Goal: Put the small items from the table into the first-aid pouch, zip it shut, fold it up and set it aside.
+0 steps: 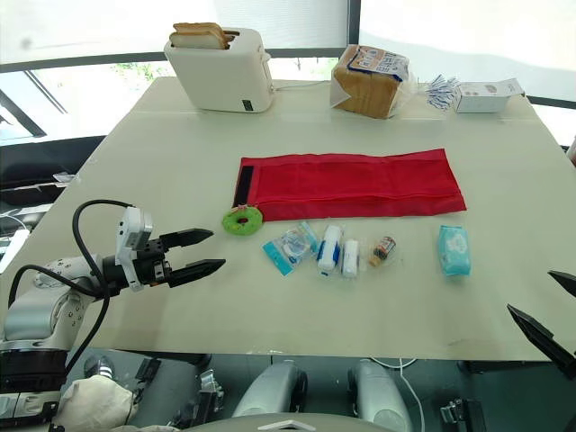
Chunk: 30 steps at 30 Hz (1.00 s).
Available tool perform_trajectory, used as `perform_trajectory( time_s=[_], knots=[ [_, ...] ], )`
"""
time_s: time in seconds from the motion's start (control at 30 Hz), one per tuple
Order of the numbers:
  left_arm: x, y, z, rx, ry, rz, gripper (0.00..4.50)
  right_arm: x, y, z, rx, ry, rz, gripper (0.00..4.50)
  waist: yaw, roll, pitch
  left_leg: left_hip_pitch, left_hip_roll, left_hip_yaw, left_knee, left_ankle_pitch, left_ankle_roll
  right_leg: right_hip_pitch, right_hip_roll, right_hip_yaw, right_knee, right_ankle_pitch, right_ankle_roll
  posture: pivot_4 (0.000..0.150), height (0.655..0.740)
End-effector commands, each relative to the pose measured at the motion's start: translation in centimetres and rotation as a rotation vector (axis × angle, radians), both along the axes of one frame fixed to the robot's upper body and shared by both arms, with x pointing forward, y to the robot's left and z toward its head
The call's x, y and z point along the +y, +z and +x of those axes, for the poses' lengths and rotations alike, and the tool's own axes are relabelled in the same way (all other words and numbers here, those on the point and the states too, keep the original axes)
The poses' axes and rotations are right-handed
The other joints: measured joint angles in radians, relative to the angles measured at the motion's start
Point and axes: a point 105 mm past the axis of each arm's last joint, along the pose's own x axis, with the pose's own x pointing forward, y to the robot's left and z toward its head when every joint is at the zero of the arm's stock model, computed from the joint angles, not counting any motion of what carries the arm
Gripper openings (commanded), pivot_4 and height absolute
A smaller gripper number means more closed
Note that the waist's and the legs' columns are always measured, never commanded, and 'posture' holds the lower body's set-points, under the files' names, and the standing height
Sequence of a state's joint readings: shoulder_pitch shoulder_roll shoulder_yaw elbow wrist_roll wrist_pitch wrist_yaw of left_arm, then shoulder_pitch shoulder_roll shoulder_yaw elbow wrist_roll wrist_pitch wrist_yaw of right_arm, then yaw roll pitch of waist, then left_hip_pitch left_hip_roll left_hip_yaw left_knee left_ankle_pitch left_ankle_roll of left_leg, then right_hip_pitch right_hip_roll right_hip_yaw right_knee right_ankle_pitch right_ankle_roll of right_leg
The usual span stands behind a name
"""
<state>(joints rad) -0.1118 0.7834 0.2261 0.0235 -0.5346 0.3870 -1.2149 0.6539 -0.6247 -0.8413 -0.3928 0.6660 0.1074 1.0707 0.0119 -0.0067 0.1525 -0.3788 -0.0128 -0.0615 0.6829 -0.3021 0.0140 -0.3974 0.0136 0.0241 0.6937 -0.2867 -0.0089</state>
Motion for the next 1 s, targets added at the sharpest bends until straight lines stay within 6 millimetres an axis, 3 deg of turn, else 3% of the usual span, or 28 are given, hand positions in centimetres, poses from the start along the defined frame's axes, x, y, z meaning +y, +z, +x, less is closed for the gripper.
perform_trajectory(
  time_s=[0.03,0.3,0.63,0.83,1.0],
  knots=[
    [-0.2,0.8,0.2,-0.028,-0.008,0.006,4.48,-0.3,1.1,-0.2,-0.041,-0.007,-0.029,4.5,0.0,0.0,0.0,0.0,0.0,0.0,0.0,0.0,0.0,0.0,0.0,0.0,0.0,0.0,0.0,0.15,0.74],
    [-1.2,1.7,1.2,-0.049,-0.029,-0.022,4.48,1.3,2.6,1.1,-0.111,0.033,0.012,4.5,-0.001,0.0,0.0,0.0,0.0,0.0,0.0,0.0,0.0,0.0,0.0,0.0,0.0,0.0,0.0,0.15,0.74],
    [-2.2,1.5,1.3,-0.062,-0.088,0.007,4.48,6.7,5.3,2.4,-0.176,0.226,0.05,4.5,0.0,0.001,0.001,0.0,0.0,0.0,0.0,0.0,0.0,0.0,0.0,-0.001,0.0,0.0,0.0,0.15,0.74],
    [-3.1,0.9,1.5,0.122,-0.094,0.111,4.48,10.2,6.6,2.1,-0.148,0.371,0.073,4.5,0.002,0.0,0.001,-0.001,0.0,-0.001,0.0,0.0,0.0,0.0,0.0,-0.002,0.0,0.0,0.0,0.15,0.74],
    [-4.9,1.8,2.3,0.272,-0.187,0.085,4.48,12.6,7.5,1.4,-0.119,0.481,0.067,4.5,0.001,-0.001,0.002,-0.001,-0.001,-0.002,0.002,0.0,0.0,0.0,0.0,-0.003,0.001,0.0,0.0,0.15,0.74]
  ],
)
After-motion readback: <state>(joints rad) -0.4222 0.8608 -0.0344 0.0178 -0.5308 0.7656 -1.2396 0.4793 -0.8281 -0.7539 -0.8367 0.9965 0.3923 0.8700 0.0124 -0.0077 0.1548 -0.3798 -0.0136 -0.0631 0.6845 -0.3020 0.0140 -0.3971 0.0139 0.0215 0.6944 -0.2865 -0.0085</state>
